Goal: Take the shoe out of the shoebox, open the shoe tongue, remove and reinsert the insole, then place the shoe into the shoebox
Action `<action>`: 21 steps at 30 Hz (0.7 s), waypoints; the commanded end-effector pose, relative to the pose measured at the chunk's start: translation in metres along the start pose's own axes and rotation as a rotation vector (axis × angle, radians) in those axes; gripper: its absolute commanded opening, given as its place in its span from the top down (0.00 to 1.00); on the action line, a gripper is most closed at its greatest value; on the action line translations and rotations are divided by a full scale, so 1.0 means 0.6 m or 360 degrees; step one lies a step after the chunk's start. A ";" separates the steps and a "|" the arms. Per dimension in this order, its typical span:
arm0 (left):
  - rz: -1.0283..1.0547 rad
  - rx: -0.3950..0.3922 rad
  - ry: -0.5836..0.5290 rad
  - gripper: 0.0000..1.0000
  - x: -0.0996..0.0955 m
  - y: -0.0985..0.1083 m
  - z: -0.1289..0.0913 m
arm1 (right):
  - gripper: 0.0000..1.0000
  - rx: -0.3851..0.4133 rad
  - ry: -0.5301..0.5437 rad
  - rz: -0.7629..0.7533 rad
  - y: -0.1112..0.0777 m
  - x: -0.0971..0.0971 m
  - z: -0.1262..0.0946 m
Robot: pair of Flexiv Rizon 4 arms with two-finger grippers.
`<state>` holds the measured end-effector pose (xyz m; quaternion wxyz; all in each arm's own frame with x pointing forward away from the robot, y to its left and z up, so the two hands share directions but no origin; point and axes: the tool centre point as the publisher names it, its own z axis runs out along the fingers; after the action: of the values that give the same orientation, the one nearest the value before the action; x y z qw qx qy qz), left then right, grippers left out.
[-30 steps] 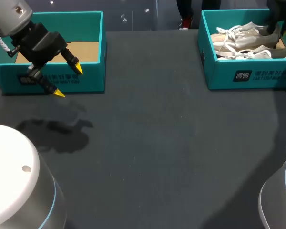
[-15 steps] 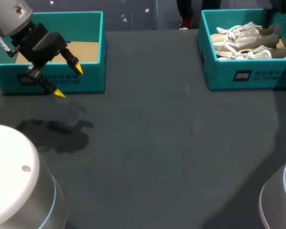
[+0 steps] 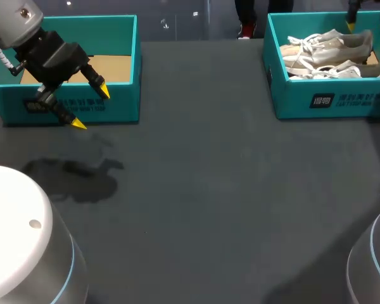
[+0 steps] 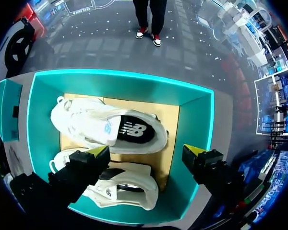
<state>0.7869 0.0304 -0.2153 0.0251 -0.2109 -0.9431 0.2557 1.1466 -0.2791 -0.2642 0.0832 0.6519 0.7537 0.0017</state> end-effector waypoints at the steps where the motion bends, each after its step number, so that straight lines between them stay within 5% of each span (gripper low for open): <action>1: 0.0001 -0.0004 0.0000 0.00 0.001 0.000 0.000 | 0.00 -0.0060 -0.0010 -0.0014 -0.037 0.017 -0.038; 4: -0.0226 -0.0020 -0.0112 0.00 -0.015 -0.001 -0.018 | 0.00 -0.0069 0.0000 -0.0023 -0.043 0.025 -0.054; 9: -0.0945 -0.0261 -0.0240 0.00 -0.059 0.022 -0.042 | 0.00 -0.0096 0.0010 -0.0031 -0.053 0.037 -0.075; 16: -0.1381 -0.0446 -0.0461 0.00 -0.070 0.063 -0.075 | 0.00 -0.0088 0.0023 -0.0049 -0.068 0.053 -0.098; 21: -0.1628 -0.0463 -0.0530 0.00 -0.076 0.093 -0.102 | 0.00 -0.0067 0.0018 -0.0037 -0.079 0.059 -0.115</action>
<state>0.8603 0.0798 -0.1931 -0.0073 0.0832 -0.9799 0.1811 1.0930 -0.2461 -0.2127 0.0897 0.6405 0.7624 0.0215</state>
